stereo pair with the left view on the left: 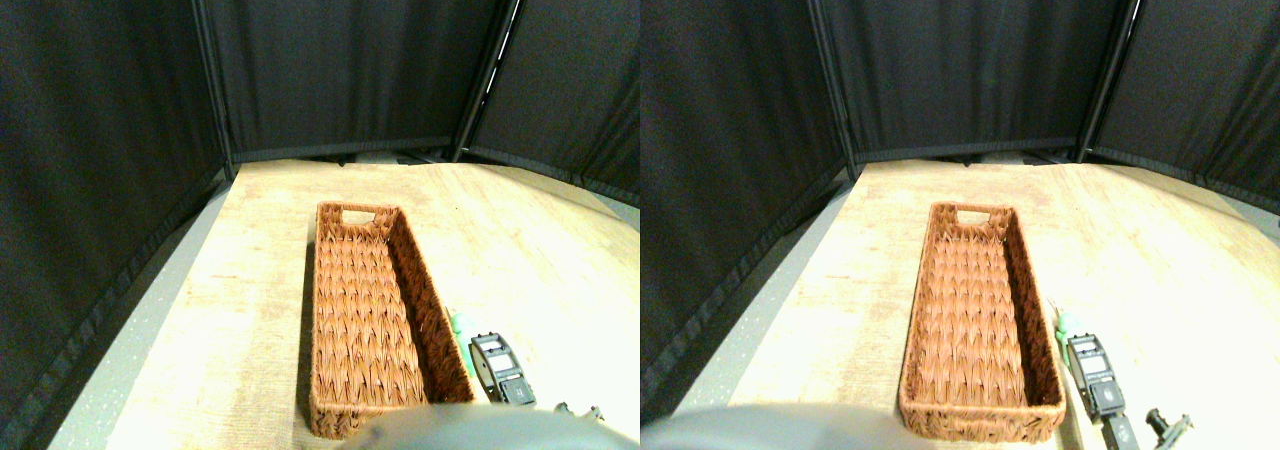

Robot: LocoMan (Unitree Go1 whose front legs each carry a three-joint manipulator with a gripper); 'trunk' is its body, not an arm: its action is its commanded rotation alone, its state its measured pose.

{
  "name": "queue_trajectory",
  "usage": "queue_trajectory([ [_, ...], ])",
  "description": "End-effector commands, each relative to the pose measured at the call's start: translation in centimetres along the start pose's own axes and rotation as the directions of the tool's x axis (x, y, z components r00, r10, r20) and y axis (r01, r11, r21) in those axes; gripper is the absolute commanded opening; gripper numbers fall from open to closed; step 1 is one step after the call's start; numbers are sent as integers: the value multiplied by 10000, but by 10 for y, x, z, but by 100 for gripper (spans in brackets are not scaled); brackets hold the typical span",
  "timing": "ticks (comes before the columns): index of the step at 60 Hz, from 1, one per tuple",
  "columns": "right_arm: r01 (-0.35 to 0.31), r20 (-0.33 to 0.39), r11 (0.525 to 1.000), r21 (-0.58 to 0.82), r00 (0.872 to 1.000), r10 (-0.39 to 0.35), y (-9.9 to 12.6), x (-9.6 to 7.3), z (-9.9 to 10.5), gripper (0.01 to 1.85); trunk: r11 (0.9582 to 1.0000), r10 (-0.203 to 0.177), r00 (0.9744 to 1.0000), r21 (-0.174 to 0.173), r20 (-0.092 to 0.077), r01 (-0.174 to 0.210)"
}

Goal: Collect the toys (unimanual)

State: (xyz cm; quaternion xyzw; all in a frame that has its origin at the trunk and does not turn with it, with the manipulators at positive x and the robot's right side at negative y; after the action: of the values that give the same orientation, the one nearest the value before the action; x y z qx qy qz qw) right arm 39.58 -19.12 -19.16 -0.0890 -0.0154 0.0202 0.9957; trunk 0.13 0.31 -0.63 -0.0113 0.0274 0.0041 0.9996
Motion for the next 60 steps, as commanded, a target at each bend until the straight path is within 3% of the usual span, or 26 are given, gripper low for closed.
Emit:
queue_trajectory([
  [1, 90, 348, 9999, -84, 9994, -87, -1, 1, 6, 24, 10000, 45, 10000, -3, 7, -45],
  [9, -379, 395, 9993, -52, 9985, 381, -2, 2, 6, 21, 10000, 21, 10000, -17, -54, -21],
  [25, -127, 469, 9999, -40, 9988, 129, -6, 5, 6, 18, 10000, 19, 10000, 26, -95, -19],
  [32, -83, 698, 9993, 359, 9975, 58, -8, 5, 5, 14, 10000, 2, 9999, 45, -117, -2],
  [37, -383, 1206, 9863, 1604, 9925, 190, -15, 8, 2, 10, 10000, -48, 9999, 35, -112, 49],
  [40, -733, 1511, 9608, 2673, 9880, 334, -22, 10, 0, 12, 9999, -96, 9999, 45, -131, 96],
  [42, -600, 1485, 9389, 3389, 9889, 96, -27, 9, 0, 17, 9999, -115, 9999, 40, -124, 115],
  [49, -578, 1275, 9091, 4125, 9918, 52, -34, 8, 1, 32, 9997, -229, 9996, 26, -168, 229],
  [54, -371, 1054, 8732, 4860, 9943, -165, -39, 9, 1, 41, 9996, -280, 9994, -30, -189, 280],
  [57, -654, 974, 8427, 5344, 9951, 154, -43, 11, 0, 44, 9996, -280, 9994, -30, -189, 280],
  [60, -487, 713, 8161, 5759, 9974, 93, -44, 11, 1, 47, 9995, -320, 9992, -83, -233, 318],
])
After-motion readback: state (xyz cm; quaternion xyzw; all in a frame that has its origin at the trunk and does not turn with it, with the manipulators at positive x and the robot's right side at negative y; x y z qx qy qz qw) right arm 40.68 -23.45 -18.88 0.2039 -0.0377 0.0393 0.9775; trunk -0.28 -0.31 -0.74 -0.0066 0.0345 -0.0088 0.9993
